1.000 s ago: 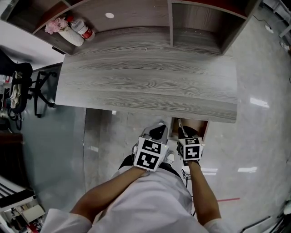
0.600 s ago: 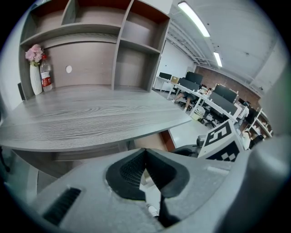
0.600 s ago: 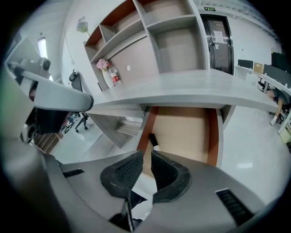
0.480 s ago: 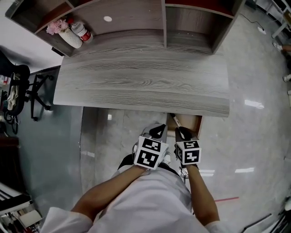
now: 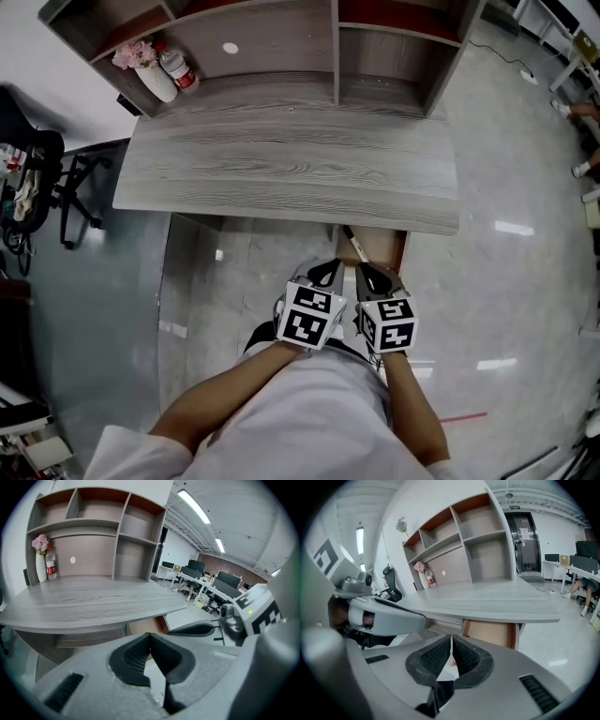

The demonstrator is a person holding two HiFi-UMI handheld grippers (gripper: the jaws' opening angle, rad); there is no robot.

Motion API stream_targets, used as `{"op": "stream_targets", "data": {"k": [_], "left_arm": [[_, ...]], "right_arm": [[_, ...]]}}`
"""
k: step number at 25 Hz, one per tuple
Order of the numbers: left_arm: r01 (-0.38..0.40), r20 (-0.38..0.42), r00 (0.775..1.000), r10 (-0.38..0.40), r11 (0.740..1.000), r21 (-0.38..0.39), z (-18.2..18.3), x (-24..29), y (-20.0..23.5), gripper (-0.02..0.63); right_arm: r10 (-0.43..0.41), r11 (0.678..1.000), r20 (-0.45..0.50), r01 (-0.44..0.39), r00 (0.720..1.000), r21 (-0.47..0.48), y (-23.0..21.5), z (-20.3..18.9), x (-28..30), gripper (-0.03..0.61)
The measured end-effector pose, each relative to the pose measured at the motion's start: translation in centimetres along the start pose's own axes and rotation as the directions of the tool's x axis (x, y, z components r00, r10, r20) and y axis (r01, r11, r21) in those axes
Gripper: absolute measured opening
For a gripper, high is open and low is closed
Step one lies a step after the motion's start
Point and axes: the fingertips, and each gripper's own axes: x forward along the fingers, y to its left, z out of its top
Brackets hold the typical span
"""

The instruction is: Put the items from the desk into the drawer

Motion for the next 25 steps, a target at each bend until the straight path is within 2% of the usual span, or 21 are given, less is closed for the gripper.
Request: {"op": "stream_targets", "data": {"k": [13, 25], "left_arm": [[-0.018, 0.081, 0.997, 0.016, 0.999, 0.028, -0.8, -2.9, -3.3, 0.003], [-0.051, 0.114, 0.992, 0.049, 0.999, 0.014, -1.6, -4.6, -3.7, 0.003]], "right_arm": [[0.032, 0.999, 0.094, -0.028, 0.995, -0.04, 2.6, 1.1, -4.9, 0.002], [0.044, 0.998, 0.119, -0.038, 0.992, -0.055, 3.7, 0.6, -6.5, 0.002]]}}
